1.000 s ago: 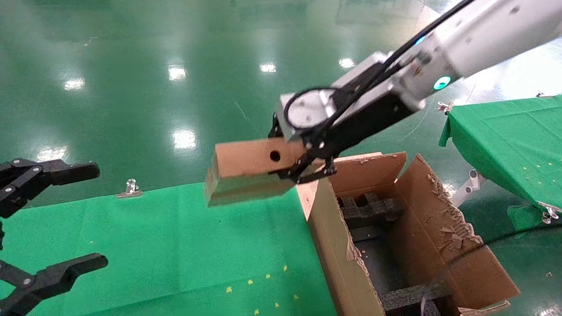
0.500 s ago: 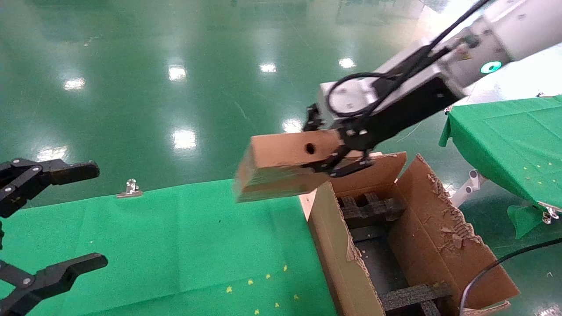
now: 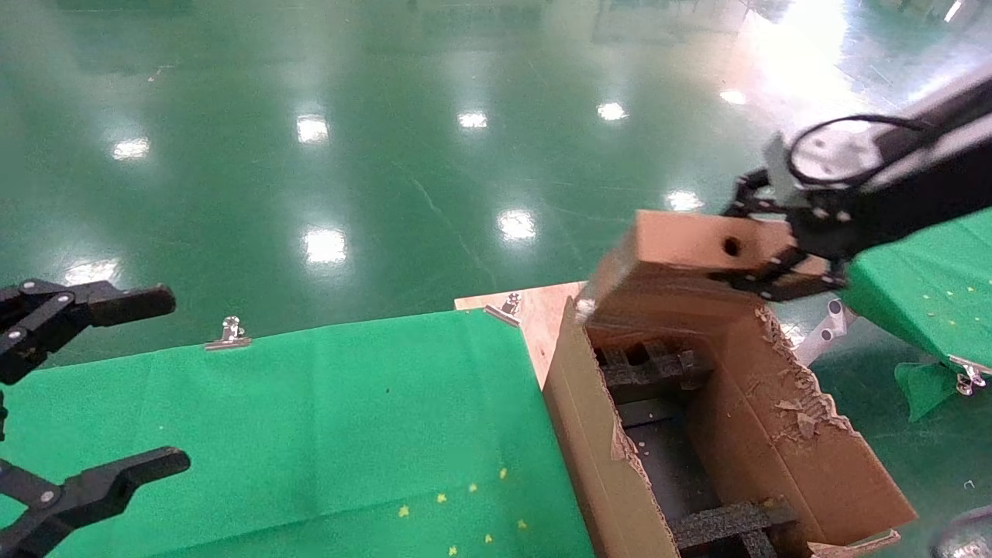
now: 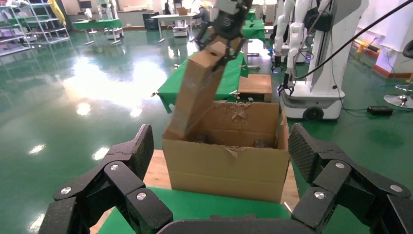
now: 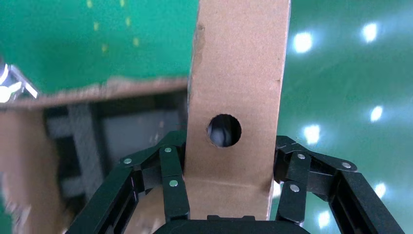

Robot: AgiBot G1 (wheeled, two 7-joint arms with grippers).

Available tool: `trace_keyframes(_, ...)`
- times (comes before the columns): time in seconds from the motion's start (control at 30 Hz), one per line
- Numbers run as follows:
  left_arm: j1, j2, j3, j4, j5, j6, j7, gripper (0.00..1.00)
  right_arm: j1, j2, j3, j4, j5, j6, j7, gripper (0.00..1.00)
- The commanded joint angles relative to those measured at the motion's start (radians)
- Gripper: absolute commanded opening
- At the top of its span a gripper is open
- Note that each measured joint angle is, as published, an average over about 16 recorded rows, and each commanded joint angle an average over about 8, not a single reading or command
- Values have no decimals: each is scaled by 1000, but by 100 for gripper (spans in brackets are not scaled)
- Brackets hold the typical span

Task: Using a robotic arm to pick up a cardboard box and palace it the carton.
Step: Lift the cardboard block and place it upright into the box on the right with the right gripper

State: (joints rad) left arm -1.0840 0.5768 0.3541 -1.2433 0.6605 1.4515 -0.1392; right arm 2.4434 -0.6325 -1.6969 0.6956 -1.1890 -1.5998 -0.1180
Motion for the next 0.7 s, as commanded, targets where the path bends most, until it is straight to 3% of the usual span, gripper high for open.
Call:
trace_keyframes(0.03,0,0,0,0,0,0,0,100,28,25,-47,-4,-4,1,-3,0)
trace_keyframes(0.3,0,0,0,0,0,0,0,100,70,95,-182,-86,-13,7,-39,0)
trace_keyframes(0.7,0,0,0,0,0,0,0,100,71,114,-241,-146,41,22,-66,0)
